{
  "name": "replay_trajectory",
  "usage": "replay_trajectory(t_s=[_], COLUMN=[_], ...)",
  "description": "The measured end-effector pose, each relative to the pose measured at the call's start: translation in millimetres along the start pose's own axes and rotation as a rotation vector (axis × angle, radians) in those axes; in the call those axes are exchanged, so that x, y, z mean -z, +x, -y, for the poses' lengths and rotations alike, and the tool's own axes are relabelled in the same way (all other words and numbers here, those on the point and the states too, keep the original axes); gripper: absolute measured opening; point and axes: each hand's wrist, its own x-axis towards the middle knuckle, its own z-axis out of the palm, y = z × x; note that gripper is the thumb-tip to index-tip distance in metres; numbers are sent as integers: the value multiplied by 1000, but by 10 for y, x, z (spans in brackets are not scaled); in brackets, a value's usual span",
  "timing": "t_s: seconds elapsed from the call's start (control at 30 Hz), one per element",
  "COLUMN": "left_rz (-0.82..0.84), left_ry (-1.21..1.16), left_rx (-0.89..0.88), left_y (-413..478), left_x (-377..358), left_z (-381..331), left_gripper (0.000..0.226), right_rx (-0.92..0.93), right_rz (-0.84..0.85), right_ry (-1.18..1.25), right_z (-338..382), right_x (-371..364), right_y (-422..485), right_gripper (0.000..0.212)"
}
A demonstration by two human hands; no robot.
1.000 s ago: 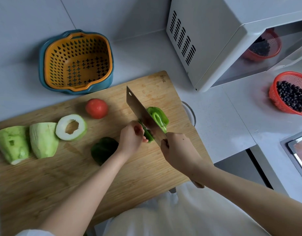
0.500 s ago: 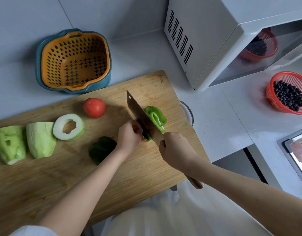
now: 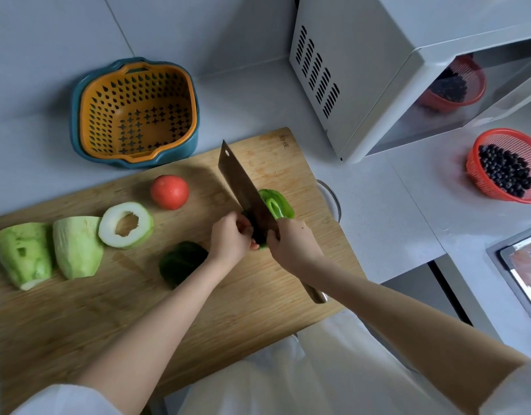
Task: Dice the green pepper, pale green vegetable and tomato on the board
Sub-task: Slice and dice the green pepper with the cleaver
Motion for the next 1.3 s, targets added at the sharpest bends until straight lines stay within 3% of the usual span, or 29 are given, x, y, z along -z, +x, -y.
replay_trajectory(t_s=[0.13, 0.3, 0.53, 0.6, 0.7, 0.77, 0.87, 0.93, 1.07, 1.23, 1.3], left_rz=[26, 46, -184, -225, -243, -223, -148, -133, -207, -161, -133], left_ry=[54, 39, -6, -23, 136, 252, 253, 179, 123, 192, 113], left_rx=[-38, -14, 82, 104, 86, 99, 199, 225, 212, 270, 297], left_y=[-41, -188, -383, -449, -562, -651, -737, -772, -837, -963, -994], left_x=[65, 322, 888, 1038, 1176, 1184, 1102, 990, 795, 764, 765], left_z=[-9, -110, 135, 278, 483, 572, 637, 619, 534, 585, 583], left_gripper=[13, 6, 5, 11, 11, 15, 53, 68, 68, 68, 67], right_rx=[61, 197, 412, 440, 464, 456, 463, 443, 400, 363, 356], right_rz=[-51, -109, -201, -207, -209, -177, -93, -28, 72, 162, 183], right_ry=[39, -91, -333, -354, -331, -273, -226, -215, -205, -225, -243], right_z=[-58, -78, -327, -362, -393, -394, -349, -303, -235, -167, -129], right_x=[145, 308, 278, 288, 296, 298, 297, 280, 189, 84, 47], right_y=[-215, -495, -619, -621, -638, -634, -608, -602, -615, -641, -666], right_gripper=[32, 36, 6, 10, 14, 14, 36, 40, 38, 34, 35])
